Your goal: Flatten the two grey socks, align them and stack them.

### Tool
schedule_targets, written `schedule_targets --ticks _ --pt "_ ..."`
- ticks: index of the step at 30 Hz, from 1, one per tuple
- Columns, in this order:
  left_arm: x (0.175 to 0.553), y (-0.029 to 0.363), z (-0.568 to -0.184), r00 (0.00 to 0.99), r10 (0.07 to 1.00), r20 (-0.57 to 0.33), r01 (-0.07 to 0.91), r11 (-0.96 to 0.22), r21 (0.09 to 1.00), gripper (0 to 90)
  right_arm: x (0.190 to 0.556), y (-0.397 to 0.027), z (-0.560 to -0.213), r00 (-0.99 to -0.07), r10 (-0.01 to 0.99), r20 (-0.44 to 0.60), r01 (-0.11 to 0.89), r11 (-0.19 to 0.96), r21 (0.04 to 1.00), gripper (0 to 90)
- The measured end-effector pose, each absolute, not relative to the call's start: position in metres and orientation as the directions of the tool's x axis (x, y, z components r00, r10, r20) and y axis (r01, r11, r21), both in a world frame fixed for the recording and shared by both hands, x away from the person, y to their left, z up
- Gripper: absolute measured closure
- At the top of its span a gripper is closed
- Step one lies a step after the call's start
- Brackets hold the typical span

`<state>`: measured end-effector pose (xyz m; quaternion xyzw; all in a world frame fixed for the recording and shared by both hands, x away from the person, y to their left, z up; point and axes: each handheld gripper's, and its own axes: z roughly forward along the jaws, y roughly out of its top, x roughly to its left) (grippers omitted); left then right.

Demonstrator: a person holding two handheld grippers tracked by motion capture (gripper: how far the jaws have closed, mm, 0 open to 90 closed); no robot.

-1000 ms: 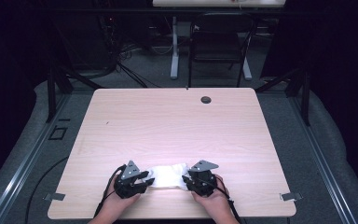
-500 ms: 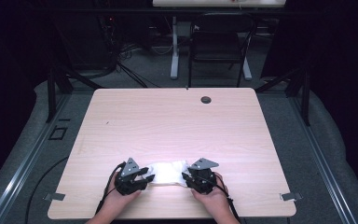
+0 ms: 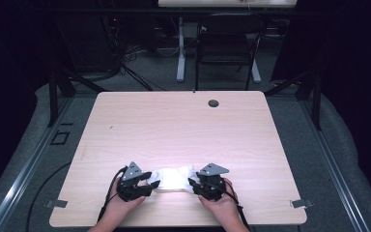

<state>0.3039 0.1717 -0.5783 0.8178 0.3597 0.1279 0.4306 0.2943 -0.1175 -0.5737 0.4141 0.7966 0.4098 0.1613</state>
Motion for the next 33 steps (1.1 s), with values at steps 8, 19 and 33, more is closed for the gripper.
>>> schedule_targets --ticks 8,19,33 --pt "0.303 0.180 -0.571 0.689 0.717 -0.104 0.473 -0.336 0.815 44.9 0.292 -0.130 -0.565 -0.589 0.804 0.080 0.489 0.276 0.828 52.5" --pt "0.306 0.199 -0.566 0.656 0.745 -0.120 0.488 -0.297 0.821 44.8 0.292 -0.146 -0.563 -0.575 0.816 0.061 0.478 0.274 0.835 49.3" --pt "0.318 0.219 -0.571 0.592 0.794 -0.137 0.527 -0.253 0.811 44.8 0.301 -0.171 -0.571 -0.514 0.854 0.083 0.523 0.235 0.819 46.6"
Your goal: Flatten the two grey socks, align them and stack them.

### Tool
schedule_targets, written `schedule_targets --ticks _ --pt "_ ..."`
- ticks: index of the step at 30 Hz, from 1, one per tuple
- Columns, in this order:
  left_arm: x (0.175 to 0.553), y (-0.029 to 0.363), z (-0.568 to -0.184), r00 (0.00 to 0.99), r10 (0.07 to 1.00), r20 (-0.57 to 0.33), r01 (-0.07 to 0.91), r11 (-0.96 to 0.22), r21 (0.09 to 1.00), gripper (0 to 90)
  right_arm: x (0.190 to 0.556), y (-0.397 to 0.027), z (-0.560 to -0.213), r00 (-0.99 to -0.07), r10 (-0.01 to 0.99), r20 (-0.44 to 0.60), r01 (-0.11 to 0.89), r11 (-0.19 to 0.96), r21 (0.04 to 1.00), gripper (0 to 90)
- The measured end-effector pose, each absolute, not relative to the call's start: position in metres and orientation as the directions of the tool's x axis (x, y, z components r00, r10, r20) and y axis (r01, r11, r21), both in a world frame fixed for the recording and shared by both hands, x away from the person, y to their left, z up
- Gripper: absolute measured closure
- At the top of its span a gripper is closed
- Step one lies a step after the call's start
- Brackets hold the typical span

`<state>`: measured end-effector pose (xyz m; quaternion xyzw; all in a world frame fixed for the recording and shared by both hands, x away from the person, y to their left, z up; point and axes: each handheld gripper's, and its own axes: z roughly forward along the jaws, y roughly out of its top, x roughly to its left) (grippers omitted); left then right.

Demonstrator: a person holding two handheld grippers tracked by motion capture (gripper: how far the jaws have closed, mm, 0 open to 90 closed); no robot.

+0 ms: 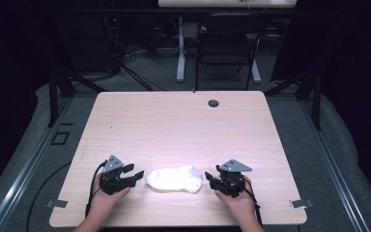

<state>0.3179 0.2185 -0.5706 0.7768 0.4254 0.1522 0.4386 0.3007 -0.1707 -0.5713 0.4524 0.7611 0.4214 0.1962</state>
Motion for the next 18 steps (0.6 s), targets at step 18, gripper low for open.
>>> schedule_targets --ticks 18 --pt "0.3209 0.2212 -0.5735 0.568 0.809 -0.149 0.548 -0.238 0.802 44.8 0.3031 -0.1702 -0.5765 -0.484 0.872 0.074 0.518 0.218 0.827 44.5"
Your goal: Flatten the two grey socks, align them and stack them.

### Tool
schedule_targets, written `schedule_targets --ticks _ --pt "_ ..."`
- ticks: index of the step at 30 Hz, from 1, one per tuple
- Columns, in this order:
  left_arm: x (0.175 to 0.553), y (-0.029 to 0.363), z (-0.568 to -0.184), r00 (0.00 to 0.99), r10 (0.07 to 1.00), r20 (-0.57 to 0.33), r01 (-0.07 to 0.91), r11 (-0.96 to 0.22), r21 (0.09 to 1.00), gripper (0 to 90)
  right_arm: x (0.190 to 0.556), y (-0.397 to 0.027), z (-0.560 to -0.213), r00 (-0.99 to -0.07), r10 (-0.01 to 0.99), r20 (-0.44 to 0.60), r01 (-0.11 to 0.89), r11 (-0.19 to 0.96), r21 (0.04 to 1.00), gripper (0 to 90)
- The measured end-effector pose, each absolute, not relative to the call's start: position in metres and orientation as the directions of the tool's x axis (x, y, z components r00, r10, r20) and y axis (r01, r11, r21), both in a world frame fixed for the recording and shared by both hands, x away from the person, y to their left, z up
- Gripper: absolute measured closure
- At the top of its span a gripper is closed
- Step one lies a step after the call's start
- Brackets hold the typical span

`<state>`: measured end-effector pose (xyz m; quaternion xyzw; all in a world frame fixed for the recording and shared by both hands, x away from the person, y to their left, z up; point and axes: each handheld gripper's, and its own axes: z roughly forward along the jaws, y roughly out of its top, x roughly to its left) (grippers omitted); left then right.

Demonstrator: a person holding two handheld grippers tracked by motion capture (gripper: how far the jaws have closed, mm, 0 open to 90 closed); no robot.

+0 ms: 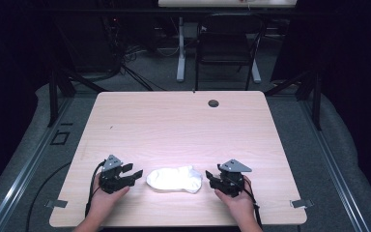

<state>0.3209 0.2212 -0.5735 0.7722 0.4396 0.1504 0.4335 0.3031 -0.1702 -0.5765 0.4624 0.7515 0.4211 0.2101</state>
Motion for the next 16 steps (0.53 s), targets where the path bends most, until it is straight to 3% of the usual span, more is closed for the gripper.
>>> schedule_targets --ticks 16 --pt "0.3213 0.2215 -0.5741 0.567 0.808 -0.159 0.551 -0.228 0.803 44.7 0.3027 -0.1683 -0.5772 -0.499 0.861 0.097 0.534 0.218 0.817 45.4"
